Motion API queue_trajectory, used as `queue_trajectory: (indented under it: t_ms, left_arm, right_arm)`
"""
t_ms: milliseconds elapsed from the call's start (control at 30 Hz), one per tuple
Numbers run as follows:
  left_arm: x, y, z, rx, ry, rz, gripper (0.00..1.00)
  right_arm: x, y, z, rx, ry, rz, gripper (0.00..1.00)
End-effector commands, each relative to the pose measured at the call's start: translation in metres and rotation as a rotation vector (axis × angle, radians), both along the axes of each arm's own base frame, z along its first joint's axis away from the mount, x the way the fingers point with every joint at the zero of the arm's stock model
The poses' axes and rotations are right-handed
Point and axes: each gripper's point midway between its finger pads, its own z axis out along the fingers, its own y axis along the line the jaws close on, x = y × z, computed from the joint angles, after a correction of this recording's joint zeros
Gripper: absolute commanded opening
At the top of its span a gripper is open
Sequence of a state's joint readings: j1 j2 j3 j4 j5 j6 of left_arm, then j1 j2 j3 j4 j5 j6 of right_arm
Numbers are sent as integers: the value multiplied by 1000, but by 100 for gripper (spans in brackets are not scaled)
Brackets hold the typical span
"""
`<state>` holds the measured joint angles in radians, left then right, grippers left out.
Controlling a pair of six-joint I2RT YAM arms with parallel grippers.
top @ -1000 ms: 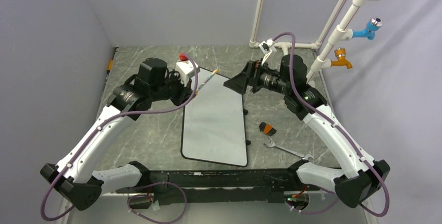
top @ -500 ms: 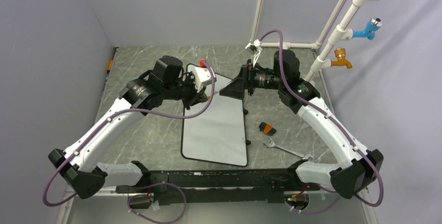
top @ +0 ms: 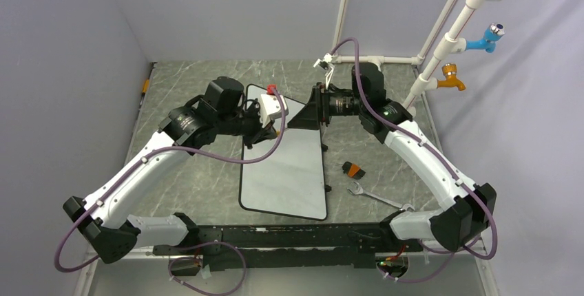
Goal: Write a sentence on the whiteboard
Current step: Open the pen cap of the whiteboard marker.
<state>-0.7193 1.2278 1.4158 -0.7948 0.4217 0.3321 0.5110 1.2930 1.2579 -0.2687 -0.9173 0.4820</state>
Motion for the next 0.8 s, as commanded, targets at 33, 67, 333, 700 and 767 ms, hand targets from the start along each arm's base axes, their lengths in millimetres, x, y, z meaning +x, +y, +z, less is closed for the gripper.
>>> queue_trajectory:
  t_ms: [33,67,333,700,767]
  left_arm:
    - [-10,0,7,-20,-37,-37,0]
    - [-10,0,6,-19,-37,-38,0]
    - [-10,1,8,-20,-47,-37,0]
    - [-10,0,6,-16,-44,-37,0]
    - [-9,0,6,-14,-46,-34,0]
  right_arm:
    - [-8,4,19,29,-39,59,52]
    - [-8,4,18,27,-36,60,50]
    - [-11,6,9,-6,-17,77,44]
    - [-10,10,-3,-36,25,87,40]
    - [-9,10,-3,-35,23,87,38]
